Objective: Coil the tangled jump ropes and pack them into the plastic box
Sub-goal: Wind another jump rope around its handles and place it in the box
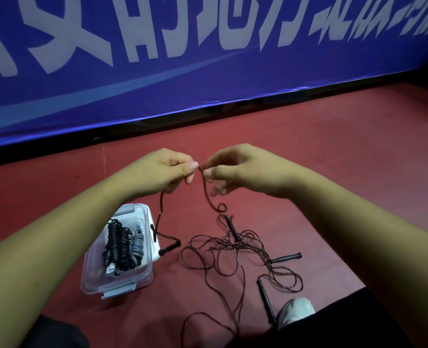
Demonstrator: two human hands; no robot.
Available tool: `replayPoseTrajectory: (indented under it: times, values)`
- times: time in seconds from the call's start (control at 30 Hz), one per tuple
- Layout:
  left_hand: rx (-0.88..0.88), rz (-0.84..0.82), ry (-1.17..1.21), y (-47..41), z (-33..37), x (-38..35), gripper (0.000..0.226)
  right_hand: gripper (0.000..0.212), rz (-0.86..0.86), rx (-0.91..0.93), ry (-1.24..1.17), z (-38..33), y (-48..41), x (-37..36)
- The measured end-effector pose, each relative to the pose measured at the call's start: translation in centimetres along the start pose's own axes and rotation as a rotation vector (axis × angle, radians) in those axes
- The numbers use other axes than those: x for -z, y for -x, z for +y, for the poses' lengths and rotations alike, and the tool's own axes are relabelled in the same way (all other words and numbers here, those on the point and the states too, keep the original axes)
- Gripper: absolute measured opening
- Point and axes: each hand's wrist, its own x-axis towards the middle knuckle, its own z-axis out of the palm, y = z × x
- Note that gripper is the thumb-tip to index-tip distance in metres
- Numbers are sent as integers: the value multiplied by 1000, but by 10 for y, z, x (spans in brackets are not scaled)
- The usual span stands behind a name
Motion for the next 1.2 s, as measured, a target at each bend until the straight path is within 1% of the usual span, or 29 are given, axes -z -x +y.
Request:
replayPoseTrajectory:
  times: [0.07, 0.1, 0.13, 0.17, 0.2, 0.27, 0.3, 0.33, 0.37, 0.4, 0.43, 0.47, 0.5, 0.53, 0.57, 0.6, 0.63, 0.67, 0.73, 0.77, 0.8, 0.83, 0.9, 0.97, 1.0, 1.1, 1.2]
  values:
    - [-7, 13, 135, 1, 2, 1, 36, 15, 56, 74, 175, 1, -4, -7]
    - [-11, 18, 171, 2, 3, 1, 37, 10, 67, 102, 213, 2, -5, -8]
    - [-19, 14, 184, 3, 2, 1, 38, 9, 68, 115, 189, 3, -6, -7]
    - [-28, -4, 170, 4, 2, 2, 38, 10, 84, 111, 97, 1, -6, -4]
    - [-24, -33, 136, 5, -2, 3, 39, 12, 121, 105, -51, -3, -4, 0]
    - [35, -114, 21, 8, -17, 11, 42, 18, 254, 135, -428, -12, -3, 15]
    - [83, -156, -26, 11, -27, 16, 45, 19, 332, 158, -579, -14, -2, 25]
    - [129, -183, -60, 14, -37, 21, 49, 19, 410, 161, -665, -14, 0, 34]
    - [162, -186, -85, 16, -45, 25, 54, 20, 476, 130, -676, -10, 0, 42]
    - [176, -166, -90, 17, -50, 28, 60, 19, 522, 71, -609, -3, 0, 47]
    - [176, -136, -72, 18, -53, 29, 65, 16, 542, 1, -450, 7, -1, 50]
    - [171, -108, -49, 17, -54, 28, 68, 9, 520, -53, -210, 18, -1, 52]
    - [163, -96, -39, 15, -52, 26, 66, 17, 455, -96, 53, 25, -1, 53]
    - [146, -105, -52, 14, -48, 22, 61, 41, 365, -118, 283, 28, 0, 51]
    - [120, -128, -94, 12, -43, 17, 52, 64, 264, -94, 409, 29, 0, 48]
    - [94, -144, -140, 10, -37, 11, 43, 78, 170, -62, 426, 25, 0, 42]
    - [76, -139, -174, 8, -31, 6, 36, 80, 74, -35, 382, 18, 0, 32]
    - [60, -122, -192, 7, -26, 1, 34, 74, -7, -13, 350, 13, -2, 20]
    - [39, -82, -159, 4, -18, -2, 34, 50, -52, 45, 434, 10, -8, -6]
    - [33, -65, -121, 3, -16, -1, 34, 35, -38, 88, 469, 9, -10, -16]
    - [29, -54, -95, 2, -15, 0, 35, 24, -18, 120, 452, 9, -12, -22]
    - [30, -46, -86, 2, -15, 3, 36, 21, -4, 129, 390, 8, -14, -24]
    - [23, -56, -128, 4, -18, 6, 41, 23, 36, 127, 240, 4, -14, -18]
    - [32, -88, -221, 6, -22, 6, 40, 26, 137, 129, 118, 1, -14, -4]
    - [51, -94, -262, 6, -25, 7, 36, 27, 192, 125, 57, 1, -13, 4]
    - [97, -89, -260, 2, -33, 11, 26, 30, 314, 92, -106, 7, -12, 22]
    - [132, -160, -247, 1, -40, 21, 16, 33, 427, 64, -169, 11, -11, 35]
